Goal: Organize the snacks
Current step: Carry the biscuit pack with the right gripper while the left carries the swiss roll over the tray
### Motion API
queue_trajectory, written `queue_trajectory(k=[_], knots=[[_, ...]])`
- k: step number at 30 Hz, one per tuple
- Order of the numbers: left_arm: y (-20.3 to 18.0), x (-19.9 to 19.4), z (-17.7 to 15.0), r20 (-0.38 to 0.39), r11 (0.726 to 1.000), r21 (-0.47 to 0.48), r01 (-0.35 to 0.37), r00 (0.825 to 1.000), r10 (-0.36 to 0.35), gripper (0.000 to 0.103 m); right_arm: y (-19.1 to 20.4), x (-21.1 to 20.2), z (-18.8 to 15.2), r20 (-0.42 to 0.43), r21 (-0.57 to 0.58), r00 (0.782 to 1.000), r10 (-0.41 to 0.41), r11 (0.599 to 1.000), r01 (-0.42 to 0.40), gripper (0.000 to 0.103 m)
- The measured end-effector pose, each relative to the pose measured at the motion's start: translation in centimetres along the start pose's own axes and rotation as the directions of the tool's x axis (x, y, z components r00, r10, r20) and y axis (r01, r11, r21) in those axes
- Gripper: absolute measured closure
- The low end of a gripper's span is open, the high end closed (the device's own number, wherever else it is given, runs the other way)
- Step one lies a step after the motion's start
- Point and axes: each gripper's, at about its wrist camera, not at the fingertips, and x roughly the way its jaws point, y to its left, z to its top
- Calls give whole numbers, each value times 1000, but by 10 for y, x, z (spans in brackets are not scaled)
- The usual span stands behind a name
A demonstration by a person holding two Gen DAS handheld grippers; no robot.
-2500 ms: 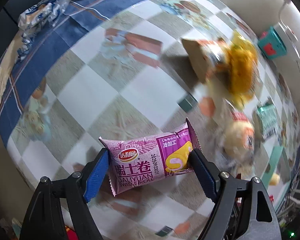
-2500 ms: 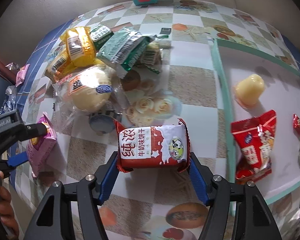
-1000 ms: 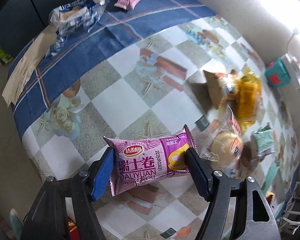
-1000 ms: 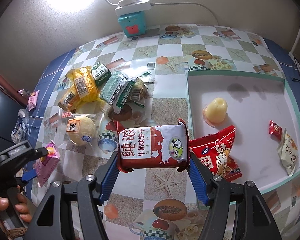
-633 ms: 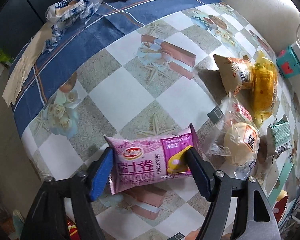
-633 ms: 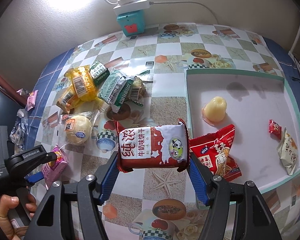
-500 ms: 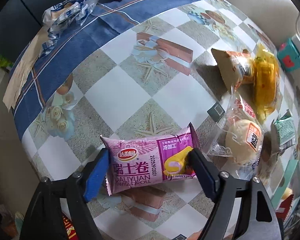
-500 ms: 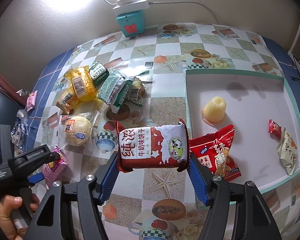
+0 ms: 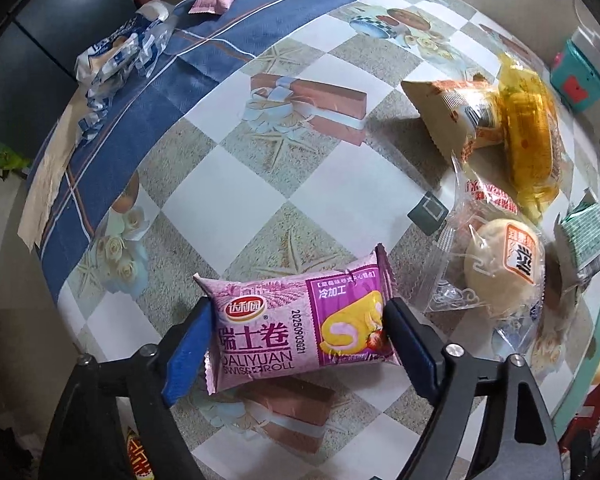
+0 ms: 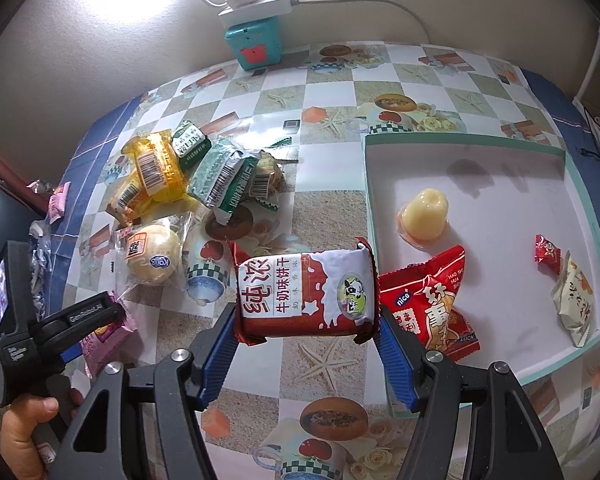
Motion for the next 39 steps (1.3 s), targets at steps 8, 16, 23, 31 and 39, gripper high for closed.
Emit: queue_trajectory(k=[8, 16, 23, 31, 39], knots=[[19, 3, 5, -8, 994, -99, 34, 999, -35, 23, -1, 1, 0, -4, 4, 1000, -3, 1000, 3, 34], [32, -1, 10, 20, 988, -142, 60, 998, -58, 24, -6, -3, 2, 5, 16, 1000, -2, 1000, 2, 34], [46, -48, 11, 133, 981, -149, 123, 986, -103, 23, -16, -15, 6, 35, 48, 999, 7, 999, -8, 34], [11, -96, 4, 231, 980, -46, 193, 957, -178, 23, -60, -27, 13, 60, 148, 998, -36, 989, 27, 34], [-56, -118, -24, 240, 965, 117, 233, 937, -255, 23, -130, -36, 16, 63, 297, 994, -90, 952, 68, 34]])
